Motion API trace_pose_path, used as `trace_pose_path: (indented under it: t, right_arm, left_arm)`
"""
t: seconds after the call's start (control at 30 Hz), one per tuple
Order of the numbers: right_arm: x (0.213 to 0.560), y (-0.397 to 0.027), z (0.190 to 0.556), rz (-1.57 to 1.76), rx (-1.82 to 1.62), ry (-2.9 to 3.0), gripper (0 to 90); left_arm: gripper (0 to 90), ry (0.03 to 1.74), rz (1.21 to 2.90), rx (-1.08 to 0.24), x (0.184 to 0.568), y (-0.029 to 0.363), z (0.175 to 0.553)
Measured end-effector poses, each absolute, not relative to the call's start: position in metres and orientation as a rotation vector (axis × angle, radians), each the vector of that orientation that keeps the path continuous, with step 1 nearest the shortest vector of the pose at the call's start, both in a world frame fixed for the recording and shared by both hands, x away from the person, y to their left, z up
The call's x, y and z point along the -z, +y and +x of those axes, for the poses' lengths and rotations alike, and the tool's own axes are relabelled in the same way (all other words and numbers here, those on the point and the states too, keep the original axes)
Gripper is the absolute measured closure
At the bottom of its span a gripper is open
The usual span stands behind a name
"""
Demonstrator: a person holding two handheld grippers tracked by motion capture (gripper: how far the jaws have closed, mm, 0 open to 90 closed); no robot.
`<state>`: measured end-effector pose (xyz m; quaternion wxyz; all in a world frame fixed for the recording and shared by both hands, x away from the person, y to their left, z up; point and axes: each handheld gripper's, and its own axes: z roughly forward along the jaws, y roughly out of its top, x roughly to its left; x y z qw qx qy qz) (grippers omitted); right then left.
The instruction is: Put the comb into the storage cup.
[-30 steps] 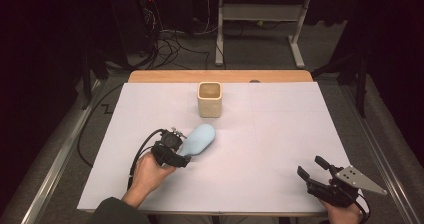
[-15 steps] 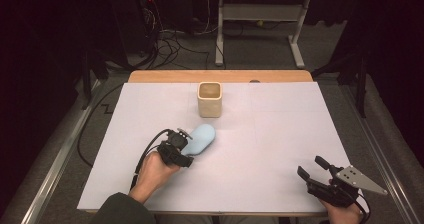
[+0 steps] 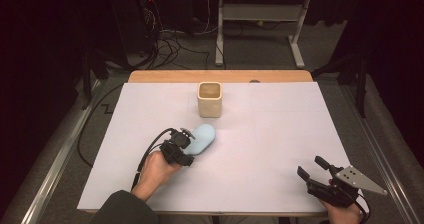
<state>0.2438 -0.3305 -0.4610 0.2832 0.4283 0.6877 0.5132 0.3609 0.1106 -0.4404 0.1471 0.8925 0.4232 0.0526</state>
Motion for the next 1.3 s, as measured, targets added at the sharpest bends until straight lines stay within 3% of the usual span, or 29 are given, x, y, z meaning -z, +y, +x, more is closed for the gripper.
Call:
trace_pose_path:
  t: [0.27,1.0,1.3]
  right_arm:
    - [0.4612,-0.3308,0.2441,1.147,-1.379,1.843,27.0]
    - [0.4614,-0.3309,0.2443,1.149,-1.38,1.843,27.1]
    - [0.4619,-0.3315,0.2445,1.155,-1.379,1.839,27.2]
  left_arm:
    - [52.6,1.221,2.583,-0.137,0.44,0.1095,0.3628]
    - [67.8,1.229,2.6,-0.131,0.4386,0.1087,0.3656]
    - [68.8,1.212,2.6,-0.135,0.4384,0.1092,0.3647]
